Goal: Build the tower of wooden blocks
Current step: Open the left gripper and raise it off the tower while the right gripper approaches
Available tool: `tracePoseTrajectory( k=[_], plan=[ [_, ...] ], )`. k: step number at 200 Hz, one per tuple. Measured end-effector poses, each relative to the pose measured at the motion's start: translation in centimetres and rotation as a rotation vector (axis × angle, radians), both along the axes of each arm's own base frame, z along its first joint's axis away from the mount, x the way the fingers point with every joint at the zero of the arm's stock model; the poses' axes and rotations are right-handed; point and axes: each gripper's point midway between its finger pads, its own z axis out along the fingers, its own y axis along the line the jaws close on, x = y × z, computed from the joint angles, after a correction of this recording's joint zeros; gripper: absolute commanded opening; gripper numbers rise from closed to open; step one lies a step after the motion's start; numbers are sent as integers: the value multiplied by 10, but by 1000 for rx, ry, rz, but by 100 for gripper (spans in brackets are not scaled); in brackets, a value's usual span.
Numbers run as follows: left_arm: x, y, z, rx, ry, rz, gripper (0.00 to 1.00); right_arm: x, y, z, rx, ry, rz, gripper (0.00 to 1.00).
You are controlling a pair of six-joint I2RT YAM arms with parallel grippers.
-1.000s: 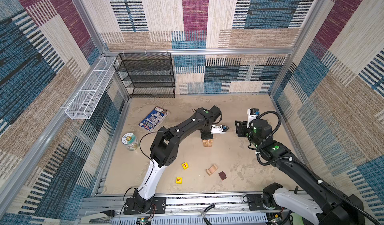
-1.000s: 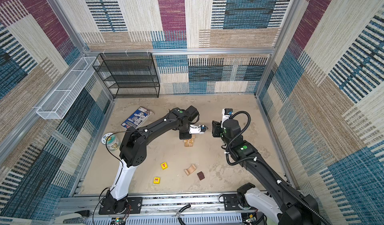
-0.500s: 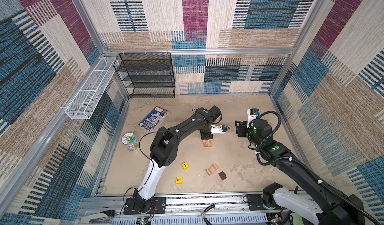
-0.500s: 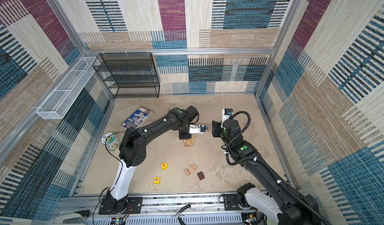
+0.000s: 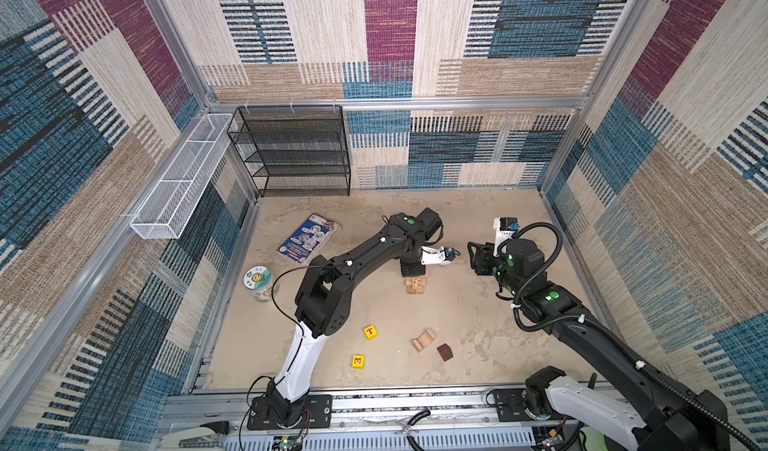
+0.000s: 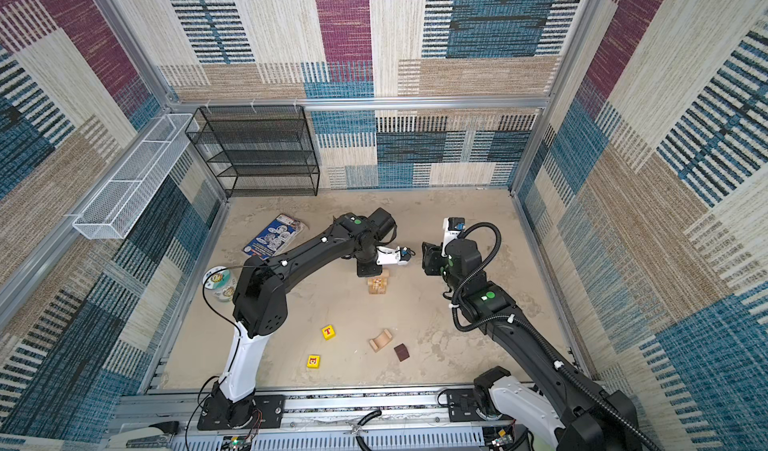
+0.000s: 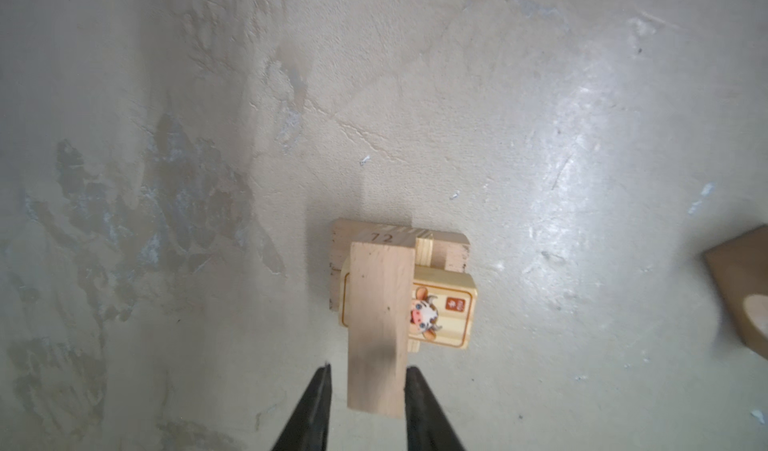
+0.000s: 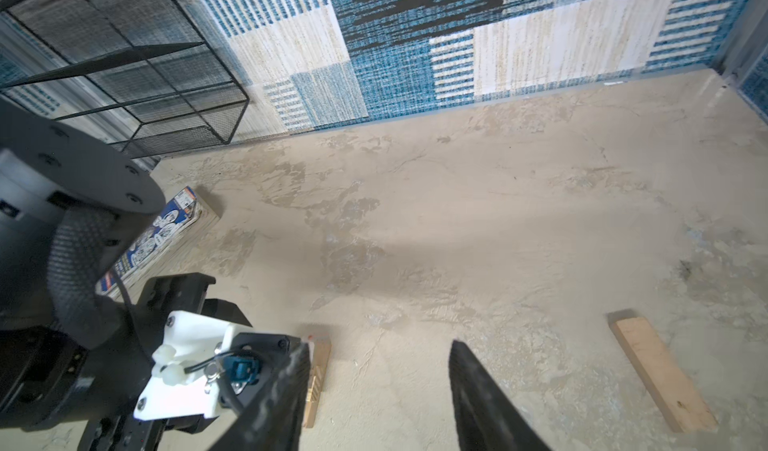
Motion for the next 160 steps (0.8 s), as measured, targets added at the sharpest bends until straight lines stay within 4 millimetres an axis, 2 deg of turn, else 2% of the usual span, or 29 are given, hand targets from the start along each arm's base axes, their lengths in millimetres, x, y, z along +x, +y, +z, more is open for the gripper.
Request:
tracePoseTrajectory(
  k=[44,53,69,103,123,147,160],
  plan=[
    [2,6,68,-97,-137,27,33,2,11,22,20,-37,55,62],
    [6,9,81,-114,-185,45,38,5,14,25,23,-34,66,63],
    [16,19,105,-145,-282,106,44,10,22,24,28,-7,88,64],
    [34,62,147,-260,-389,332,42,16,45,10,19,60,196,62],
    [36,92,153,-350,-349,481,41,25,63,0,-26,97,295,61],
    [40,134,139,-396,-292,670,42,36,80,-18,-87,145,388,59],
    [41,144,133,-400,-274,732,42,39,85,-31,-112,168,416,58]
  ],
)
